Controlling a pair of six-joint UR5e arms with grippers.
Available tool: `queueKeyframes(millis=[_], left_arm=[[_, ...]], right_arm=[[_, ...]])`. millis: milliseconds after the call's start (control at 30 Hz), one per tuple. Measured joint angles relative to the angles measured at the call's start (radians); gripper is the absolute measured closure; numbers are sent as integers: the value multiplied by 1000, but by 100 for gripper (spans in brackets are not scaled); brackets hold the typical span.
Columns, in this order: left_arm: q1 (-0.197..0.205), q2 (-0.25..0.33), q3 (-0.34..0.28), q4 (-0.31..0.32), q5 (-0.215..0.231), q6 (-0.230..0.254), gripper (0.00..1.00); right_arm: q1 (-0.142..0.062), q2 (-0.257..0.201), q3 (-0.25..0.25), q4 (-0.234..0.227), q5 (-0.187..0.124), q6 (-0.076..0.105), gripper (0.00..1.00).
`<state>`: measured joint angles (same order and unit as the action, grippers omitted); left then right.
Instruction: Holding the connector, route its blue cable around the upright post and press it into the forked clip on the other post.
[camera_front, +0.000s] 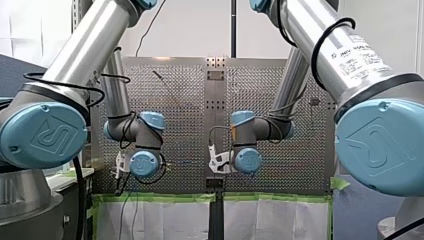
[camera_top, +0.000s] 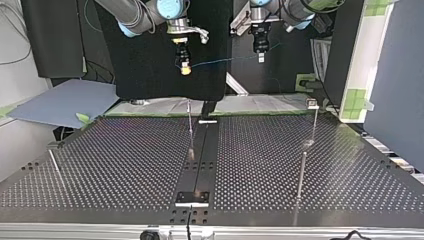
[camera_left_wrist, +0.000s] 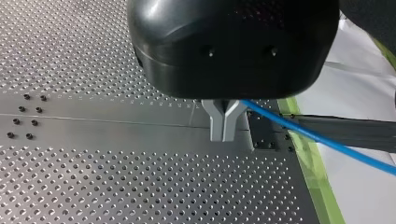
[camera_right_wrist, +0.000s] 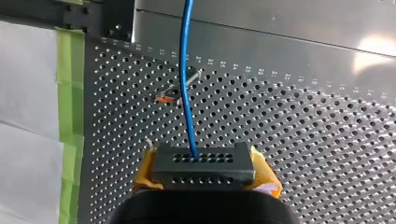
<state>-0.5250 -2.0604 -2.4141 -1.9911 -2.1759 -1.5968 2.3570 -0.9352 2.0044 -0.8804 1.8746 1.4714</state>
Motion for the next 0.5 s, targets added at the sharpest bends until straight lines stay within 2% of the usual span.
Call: queueKeyframes(millis=[233, 367, 500], left_arm=[[-3, 3, -9, 18, 1, -8, 99], [-1, 30, -10, 24, -22, -36, 99], [7, 60, -11, 1, -50, -61, 99]], right_arm=[[2, -4, -15, 14, 0, 6, 100], [10, -27, -42, 31, 3, 28, 100], [13, -58, -62, 36, -19, 59, 100]])
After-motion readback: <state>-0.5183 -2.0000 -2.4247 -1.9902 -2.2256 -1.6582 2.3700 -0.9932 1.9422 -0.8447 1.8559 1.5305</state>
